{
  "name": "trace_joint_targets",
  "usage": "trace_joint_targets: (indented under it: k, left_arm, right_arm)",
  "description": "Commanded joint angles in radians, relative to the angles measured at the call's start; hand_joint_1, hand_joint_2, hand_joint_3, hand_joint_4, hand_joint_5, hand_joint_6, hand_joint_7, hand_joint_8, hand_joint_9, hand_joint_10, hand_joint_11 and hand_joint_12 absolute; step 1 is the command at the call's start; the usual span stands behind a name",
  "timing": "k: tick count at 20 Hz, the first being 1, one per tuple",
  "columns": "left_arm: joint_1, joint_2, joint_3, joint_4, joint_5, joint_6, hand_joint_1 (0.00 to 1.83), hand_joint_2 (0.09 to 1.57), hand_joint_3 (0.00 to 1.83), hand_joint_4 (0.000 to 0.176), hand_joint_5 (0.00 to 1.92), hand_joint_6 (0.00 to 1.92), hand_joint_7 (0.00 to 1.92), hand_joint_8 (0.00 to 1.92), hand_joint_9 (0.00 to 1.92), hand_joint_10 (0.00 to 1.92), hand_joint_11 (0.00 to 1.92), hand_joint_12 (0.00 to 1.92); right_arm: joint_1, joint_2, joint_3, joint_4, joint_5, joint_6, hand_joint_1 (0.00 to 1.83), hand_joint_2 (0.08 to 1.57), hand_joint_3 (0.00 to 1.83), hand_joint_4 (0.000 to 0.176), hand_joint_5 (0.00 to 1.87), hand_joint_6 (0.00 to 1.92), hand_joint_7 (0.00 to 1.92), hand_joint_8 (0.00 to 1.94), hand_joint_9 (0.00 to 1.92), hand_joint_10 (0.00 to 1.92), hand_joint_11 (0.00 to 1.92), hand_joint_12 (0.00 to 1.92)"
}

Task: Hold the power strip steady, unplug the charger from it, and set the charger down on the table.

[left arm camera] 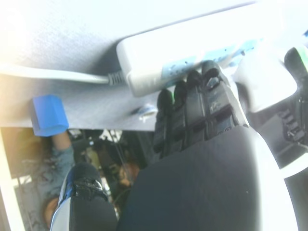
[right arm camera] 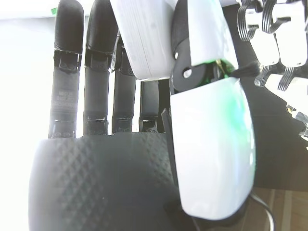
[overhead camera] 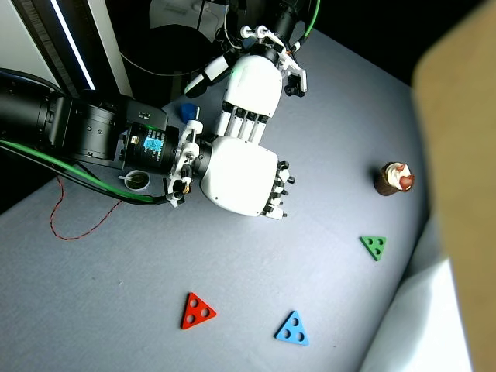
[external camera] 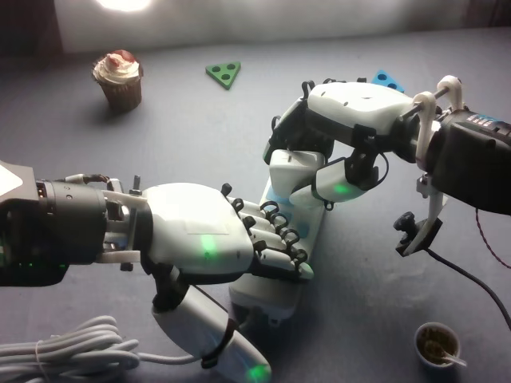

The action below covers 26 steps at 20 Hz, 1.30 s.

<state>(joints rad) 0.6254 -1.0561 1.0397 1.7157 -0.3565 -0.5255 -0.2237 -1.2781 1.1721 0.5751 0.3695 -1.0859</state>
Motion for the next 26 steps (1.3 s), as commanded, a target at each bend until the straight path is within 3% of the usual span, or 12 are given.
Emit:
trace_joint_targets:
  k: [1,4,18,26]
  left_arm:
    - [0.012,-0.017,0.003,0.015,0.001,-0.008,0.00,1.00,0.00,0.000,0.21,0.00,0.24,0.00,0.23,0.00,0.19,0.03]
    - [0.017,-0.020,0.003,0.015,0.001,-0.009,0.00,1.01,0.00,0.000,0.23,0.01,0.26,0.01,0.25,0.01,0.20,0.04]
    - [0.021,-0.025,0.003,0.019,0.002,-0.012,0.00,0.99,0.00,0.000,0.22,0.00,0.25,0.00,0.23,0.00,0.19,0.03]
    - [0.022,-0.033,0.006,0.022,0.003,-0.012,0.00,1.00,0.00,0.000,0.21,0.00,0.25,0.00,0.23,0.00,0.20,0.03]
  right_arm:
    - [0.015,0.010,-0.012,-0.026,0.125,0.016,1.39,1.07,0.00,0.000,1.04,0.83,1.15,0.53,0.99,1.17,0.70,1.13]
    - [0.027,0.010,-0.005,-0.026,0.134,0.012,1.38,1.07,0.00,0.000,1.00,0.89,1.13,0.56,0.98,1.17,0.68,1.13]
    - [0.110,0.022,0.050,-0.022,0.145,0.012,1.39,1.06,0.00,0.000,1.05,0.80,1.18,0.48,1.01,1.14,0.71,1.12]
    - [0.154,0.023,0.069,-0.019,0.143,0.012,1.38,1.07,0.00,0.000,1.02,0.85,1.14,0.56,0.97,1.20,0.65,1.16]
